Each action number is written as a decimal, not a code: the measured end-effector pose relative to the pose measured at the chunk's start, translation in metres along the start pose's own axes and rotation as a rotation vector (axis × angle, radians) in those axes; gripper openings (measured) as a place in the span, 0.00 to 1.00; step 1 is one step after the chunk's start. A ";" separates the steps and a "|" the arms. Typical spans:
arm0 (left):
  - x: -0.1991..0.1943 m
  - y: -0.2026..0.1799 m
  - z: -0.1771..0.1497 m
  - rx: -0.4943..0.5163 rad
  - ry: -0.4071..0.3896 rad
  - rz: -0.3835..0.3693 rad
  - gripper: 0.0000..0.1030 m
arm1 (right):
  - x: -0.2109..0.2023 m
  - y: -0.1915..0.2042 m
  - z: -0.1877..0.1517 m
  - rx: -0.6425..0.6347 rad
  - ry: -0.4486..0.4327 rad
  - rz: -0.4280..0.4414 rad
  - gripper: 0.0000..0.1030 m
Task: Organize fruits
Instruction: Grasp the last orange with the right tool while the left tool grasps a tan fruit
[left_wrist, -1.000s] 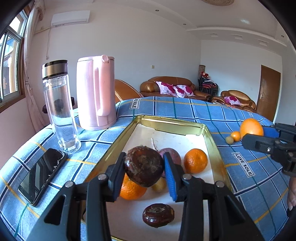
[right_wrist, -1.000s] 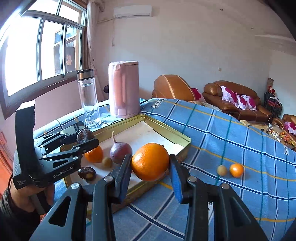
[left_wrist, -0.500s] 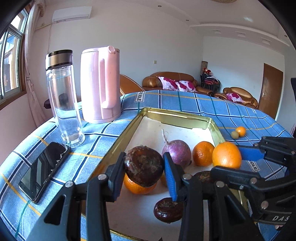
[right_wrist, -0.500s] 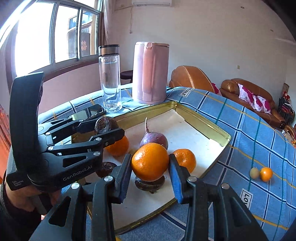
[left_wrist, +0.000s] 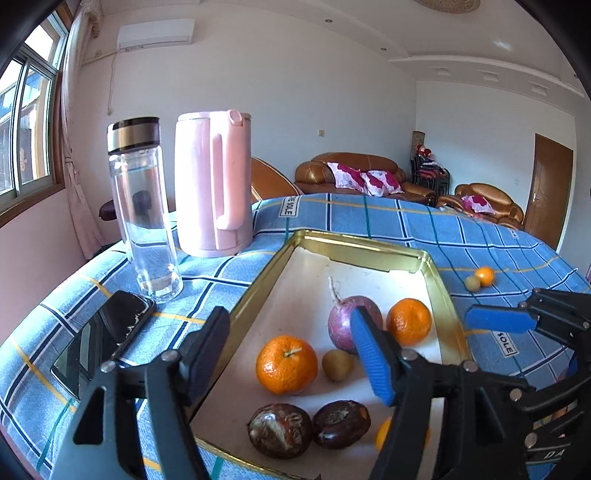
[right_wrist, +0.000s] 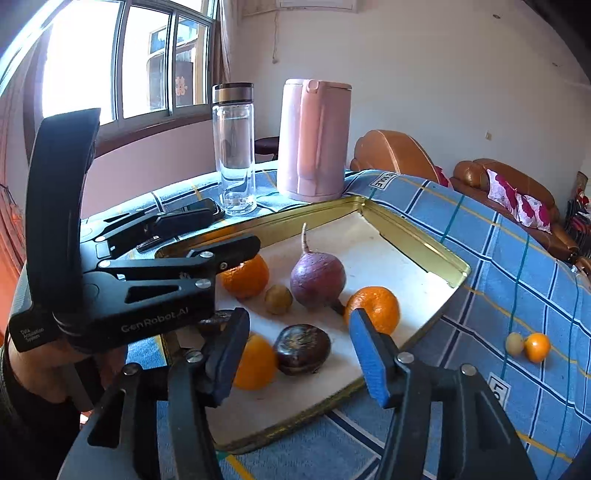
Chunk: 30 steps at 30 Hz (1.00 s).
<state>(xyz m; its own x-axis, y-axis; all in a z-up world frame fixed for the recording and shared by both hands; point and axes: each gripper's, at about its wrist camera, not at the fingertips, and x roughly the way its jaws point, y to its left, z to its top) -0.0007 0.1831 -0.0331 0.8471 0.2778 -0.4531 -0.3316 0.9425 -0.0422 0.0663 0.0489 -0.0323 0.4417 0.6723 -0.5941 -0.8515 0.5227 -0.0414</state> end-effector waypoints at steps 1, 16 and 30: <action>-0.003 -0.002 0.003 -0.004 -0.013 -0.004 0.75 | -0.006 -0.006 -0.001 0.001 -0.006 -0.015 0.57; -0.012 -0.122 0.057 0.104 -0.082 -0.193 0.86 | -0.070 -0.167 -0.016 0.216 -0.010 -0.383 0.61; 0.080 -0.207 0.070 0.102 0.017 -0.151 0.87 | -0.026 -0.250 -0.034 0.457 0.034 -0.379 0.61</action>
<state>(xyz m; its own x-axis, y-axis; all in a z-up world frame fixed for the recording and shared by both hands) 0.1648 0.0234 0.0020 0.8766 0.1292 -0.4636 -0.1564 0.9875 -0.0206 0.2578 -0.1175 -0.0340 0.6759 0.3813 -0.6307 -0.4246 0.9010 0.0897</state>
